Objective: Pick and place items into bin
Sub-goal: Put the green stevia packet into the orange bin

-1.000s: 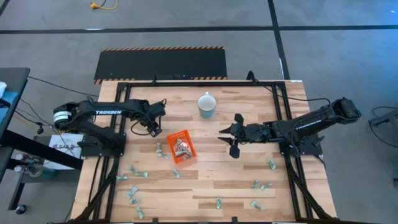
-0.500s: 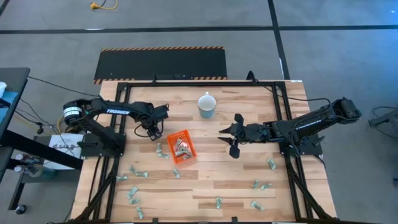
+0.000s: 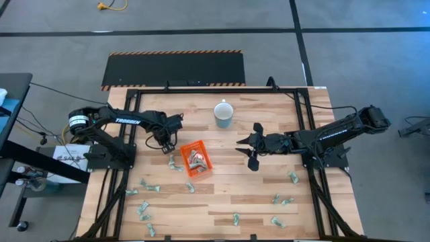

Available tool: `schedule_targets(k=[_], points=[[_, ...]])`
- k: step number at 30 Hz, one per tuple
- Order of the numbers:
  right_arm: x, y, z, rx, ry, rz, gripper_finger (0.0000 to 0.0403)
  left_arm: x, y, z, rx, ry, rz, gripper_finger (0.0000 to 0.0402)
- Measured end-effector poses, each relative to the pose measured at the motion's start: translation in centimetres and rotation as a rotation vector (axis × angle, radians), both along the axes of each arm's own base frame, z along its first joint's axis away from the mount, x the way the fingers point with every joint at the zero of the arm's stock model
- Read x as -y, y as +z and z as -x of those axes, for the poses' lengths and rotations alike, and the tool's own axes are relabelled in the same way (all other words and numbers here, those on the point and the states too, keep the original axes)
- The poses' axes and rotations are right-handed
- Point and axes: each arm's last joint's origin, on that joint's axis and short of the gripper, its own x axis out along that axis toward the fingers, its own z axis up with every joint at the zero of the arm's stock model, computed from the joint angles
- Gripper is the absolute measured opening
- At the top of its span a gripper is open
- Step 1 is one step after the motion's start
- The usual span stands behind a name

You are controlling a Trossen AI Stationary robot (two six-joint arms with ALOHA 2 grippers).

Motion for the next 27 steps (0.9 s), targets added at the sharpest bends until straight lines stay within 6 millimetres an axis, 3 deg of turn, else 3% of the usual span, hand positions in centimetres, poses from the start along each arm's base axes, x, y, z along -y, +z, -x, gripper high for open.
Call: schedule_targets(k=[6, 14, 21, 27], points=[[0.0, 0.0, 0.0, 0.000, 0.000, 0.000, 0.0119, 0.1, 0.7, -0.5, 0.001, 0.002, -0.036, 0.0005], [0.0, 0.0, 0.0, -0.004, 0.001, 0.000, 0.0119, 1.4, 5.8, -2.2, 0.240, -0.064, -0.110, 0.0002], [0.0, 0.0, 0.0, -0.004, 0.001, 0.001, 0.0119, 4.1, 10.4, -3.2, 0.614, -0.140, -0.115, 0.0001], [0.0, 0.0, 0.0, -0.004, 0.001, 0.001, 0.0119, 7.1, 10.6, -5.2, 0.753, -0.215, -0.059, 0.0001]])
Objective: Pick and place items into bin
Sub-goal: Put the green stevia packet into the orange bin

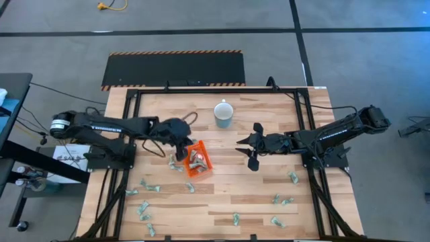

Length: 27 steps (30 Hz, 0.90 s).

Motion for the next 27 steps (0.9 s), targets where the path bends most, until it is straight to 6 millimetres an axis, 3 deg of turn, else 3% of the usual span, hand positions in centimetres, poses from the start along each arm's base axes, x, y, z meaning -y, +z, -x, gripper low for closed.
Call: schedule_targets(k=[5, 11, 20, 27], points=[[0.0, 0.0, 0.0, 0.000, 0.000, 0.000, 0.0119, 2.1, -2.4, -1.5, -0.081, -0.082, 0.001, 0.0003], [0.0, 0.0, 0.0, 0.000, 0.000, 0.000, 0.0119, 2.6, -4.1, -2.2, -0.148, -0.111, -0.012, 0.0004], [0.0, 0.0, 0.0, 0.000, 0.000, 0.000, 0.0119, 2.5, -4.1, -2.3, -0.143, -0.112, -0.015, 0.0023], [0.0, 0.0, 0.0, -0.001, -0.001, 0.000, 0.0119, 2.5, -4.1, -2.2, -0.151, -0.133, -0.032, 0.0078]])
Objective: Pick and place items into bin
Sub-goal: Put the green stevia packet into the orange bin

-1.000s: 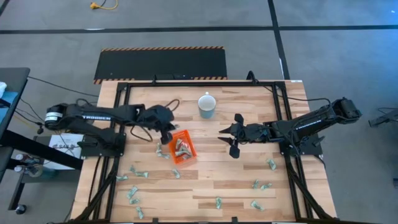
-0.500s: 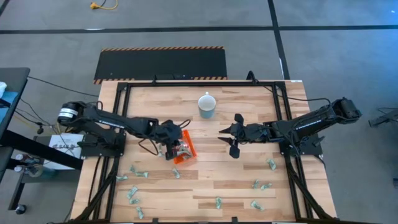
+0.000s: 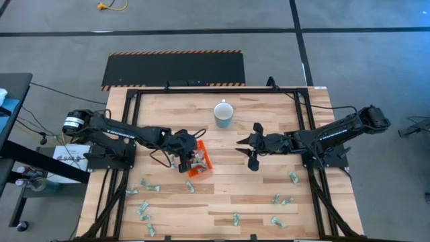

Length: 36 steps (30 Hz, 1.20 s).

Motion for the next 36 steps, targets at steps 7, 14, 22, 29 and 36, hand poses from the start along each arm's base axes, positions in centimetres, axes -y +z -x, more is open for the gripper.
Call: schedule_targets(k=[7, 14, 22, 29, 36], points=[[0.0, -0.2, 0.1, -0.021, -0.004, -0.005, 0.0119, 0.0, 0.0, 0.0, -0.003, 0.007, -0.014, 0.0134], [0.1, -1.8, 1.2, -0.201, -0.081, -0.103, 0.0119, -0.1, 0.3, 0.1, 0.012, -0.054, -0.060, 0.0142], [-0.5, -3.2, 4.4, -0.460, -0.290, -0.336, 0.0119, -0.3, 3.8, 1.5, 0.162, -0.120, -0.184, 0.0142], [-1.9, -2.7, 7.5, -0.584, -0.424, -0.564, 0.0119, -0.5, 7.0, 4.1, 0.340, -0.121, -0.239, 0.0142], [-4.0, -2.5, 10.3, -0.720, -0.522, -0.735, 0.0119, -0.1, 5.8, 5.9, 0.467, -0.151, -0.251, 0.0142]])
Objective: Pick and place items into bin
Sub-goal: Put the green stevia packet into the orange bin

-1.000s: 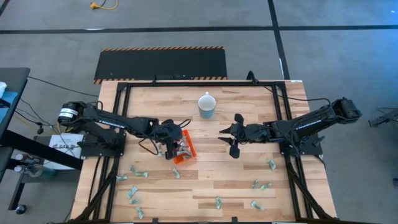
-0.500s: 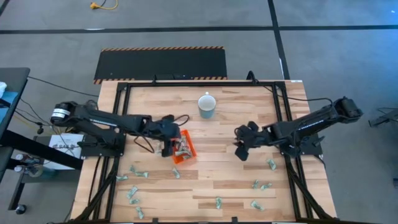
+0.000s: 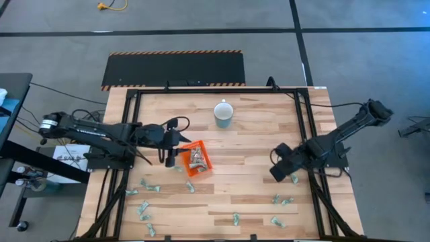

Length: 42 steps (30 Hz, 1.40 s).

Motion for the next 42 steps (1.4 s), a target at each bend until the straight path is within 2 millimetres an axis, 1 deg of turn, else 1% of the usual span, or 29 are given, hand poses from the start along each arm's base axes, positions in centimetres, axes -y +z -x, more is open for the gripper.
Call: schedule_targets(k=[5, 8, 14, 24, 30, 33, 42], points=[[-1.2, -0.2, 1.2, -0.112, -0.037, -0.093, 0.0119, 0.2, -0.7, 0.4, 0.055, -0.008, 0.005, 0.0142], [-1.5, -0.4, 1.8, -0.161, -0.074, -0.095, 0.0119, 0.3, -1.1, 0.3, 0.089, -0.014, 0.009, 0.0142], [-1.3, -0.5, 2.8, -0.253, -0.134, -0.054, 0.0119, 0.4, -1.3, 0.2, 0.089, -0.018, 0.015, 0.0142], [-1.4, -0.8, 3.0, -0.279, -0.121, -0.025, 0.0119, 0.4, -1.3, 0.2, 0.086, -0.014, 0.023, 0.0142], [-2.4, -1.7, 3.0, -0.320, -0.094, 0.014, 0.0119, 0.4, -1.5, 0.2, 0.076, -0.010, 0.029, 0.0142], [-2.8, -2.3, 3.0, -0.368, -0.082, 0.031, 0.0119, 0.4, -1.5, 0.1, 0.075, -0.007, 0.035, 0.0142], [-3.6, -3.7, 2.2, -0.418, -0.051, 0.049, 0.0119, 0.4, -1.5, 0.1, 0.076, -0.004, 0.040, 0.0142]])
